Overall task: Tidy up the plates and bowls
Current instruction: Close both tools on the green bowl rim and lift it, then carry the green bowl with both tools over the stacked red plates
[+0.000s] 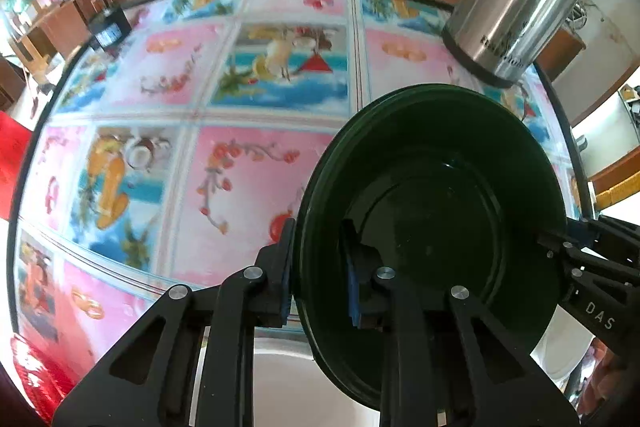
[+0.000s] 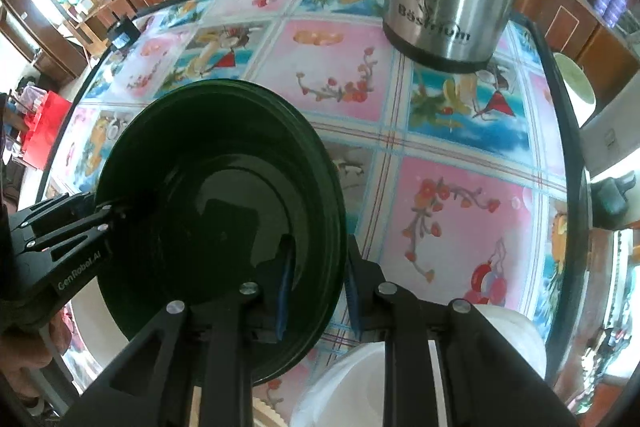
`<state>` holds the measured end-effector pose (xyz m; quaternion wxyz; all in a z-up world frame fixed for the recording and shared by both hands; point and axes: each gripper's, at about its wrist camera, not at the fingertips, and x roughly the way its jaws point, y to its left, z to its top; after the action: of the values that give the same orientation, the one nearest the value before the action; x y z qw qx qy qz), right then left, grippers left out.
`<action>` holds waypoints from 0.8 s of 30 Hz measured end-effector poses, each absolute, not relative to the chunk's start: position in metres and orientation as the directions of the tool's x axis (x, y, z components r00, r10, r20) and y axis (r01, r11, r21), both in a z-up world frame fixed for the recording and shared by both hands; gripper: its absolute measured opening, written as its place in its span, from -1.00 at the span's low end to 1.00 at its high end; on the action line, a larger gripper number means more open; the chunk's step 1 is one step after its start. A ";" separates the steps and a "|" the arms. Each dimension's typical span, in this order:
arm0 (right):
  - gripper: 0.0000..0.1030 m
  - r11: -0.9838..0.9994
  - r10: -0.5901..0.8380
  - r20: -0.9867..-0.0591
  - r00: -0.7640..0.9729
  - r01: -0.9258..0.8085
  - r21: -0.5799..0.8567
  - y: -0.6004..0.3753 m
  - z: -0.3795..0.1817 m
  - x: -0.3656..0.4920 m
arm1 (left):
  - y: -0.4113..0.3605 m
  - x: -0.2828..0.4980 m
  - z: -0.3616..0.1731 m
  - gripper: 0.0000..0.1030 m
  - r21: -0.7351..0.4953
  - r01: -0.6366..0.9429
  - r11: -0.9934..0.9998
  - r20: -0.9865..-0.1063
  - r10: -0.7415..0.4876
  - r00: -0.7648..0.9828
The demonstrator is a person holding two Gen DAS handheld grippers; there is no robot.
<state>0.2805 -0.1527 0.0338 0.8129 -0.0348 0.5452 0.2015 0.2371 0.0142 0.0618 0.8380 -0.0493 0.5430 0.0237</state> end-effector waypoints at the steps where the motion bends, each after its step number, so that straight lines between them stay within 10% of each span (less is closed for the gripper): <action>1: -0.55 0.917 0.289 -0.898 0.331 -0.366 0.160 -0.151 0.037 0.280 | 0.016 0.236 0.066 -0.61 -0.060 -0.095 0.994 -0.909 -0.015 0.417; 24: -0.50 0.850 0.359 -0.872 0.332 -0.502 0.159 -0.038 0.079 0.226 | 0.137 0.148 0.121 -0.61 -0.090 -0.235 0.968 -0.877 0.035 0.479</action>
<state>0.2263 -0.0379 0.0786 0.8133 -0.0693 0.5136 0.2646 0.1482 0.1371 0.1213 0.8543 -0.0990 0.5041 0.0788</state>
